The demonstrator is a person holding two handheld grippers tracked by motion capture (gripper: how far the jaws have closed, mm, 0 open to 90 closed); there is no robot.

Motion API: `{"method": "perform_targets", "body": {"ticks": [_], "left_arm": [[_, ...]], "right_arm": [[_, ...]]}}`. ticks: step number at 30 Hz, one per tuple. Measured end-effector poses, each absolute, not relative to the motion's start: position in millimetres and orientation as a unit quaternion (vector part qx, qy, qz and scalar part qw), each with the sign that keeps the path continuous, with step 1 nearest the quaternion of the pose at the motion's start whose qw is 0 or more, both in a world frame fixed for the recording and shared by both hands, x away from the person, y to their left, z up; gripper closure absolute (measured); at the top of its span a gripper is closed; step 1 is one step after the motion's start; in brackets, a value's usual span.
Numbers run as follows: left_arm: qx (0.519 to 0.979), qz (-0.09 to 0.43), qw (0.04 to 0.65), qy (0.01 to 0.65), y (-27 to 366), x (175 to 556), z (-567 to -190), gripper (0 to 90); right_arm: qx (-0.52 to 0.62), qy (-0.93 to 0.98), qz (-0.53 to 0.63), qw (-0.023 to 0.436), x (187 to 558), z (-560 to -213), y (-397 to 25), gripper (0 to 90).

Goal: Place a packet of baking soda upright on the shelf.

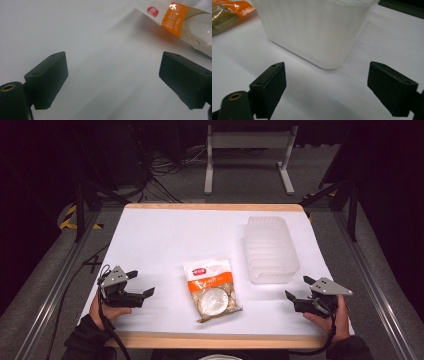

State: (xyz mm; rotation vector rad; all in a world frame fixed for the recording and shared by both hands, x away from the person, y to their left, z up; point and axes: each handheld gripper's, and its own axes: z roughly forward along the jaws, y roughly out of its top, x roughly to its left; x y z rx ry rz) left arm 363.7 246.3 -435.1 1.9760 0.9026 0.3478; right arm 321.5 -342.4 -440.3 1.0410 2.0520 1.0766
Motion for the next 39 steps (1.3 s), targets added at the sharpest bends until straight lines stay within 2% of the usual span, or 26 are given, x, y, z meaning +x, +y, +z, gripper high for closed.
{"method": "perform_targets", "body": {"ticks": [7,18,30,33,35,39], "left_arm": [[0.809,0.075,0.461,0.357,231,380,-432,13.4],[0.809,0.013,0.458,0.368,202,404,-437,12.3],[0.823,-0.023,0.462,0.329,153,427,-436,11.3],[0.826,-0.010,0.442,0.349,136,436,-438,10.4],[0.820,-0.032,0.453,0.349,131,441,-440,11.2],[0.825,-0.032,0.439,0.356,117,448,-445,11.1]], "right_arm": [[0.393,0.773,0.402,0.294,323,-441,-342,16.0],[0.385,0.782,0.387,0.301,322,-442,-338,16.2],[0.378,0.783,0.387,0.307,321,-443,-337,16.4],[0.379,0.782,0.388,0.306,321,-443,-337,16.4],[0.378,0.783,0.389,0.306,322,-443,-337,16.4],[0.378,0.784,0.388,0.304,322,-443,-337,16.4]]}}
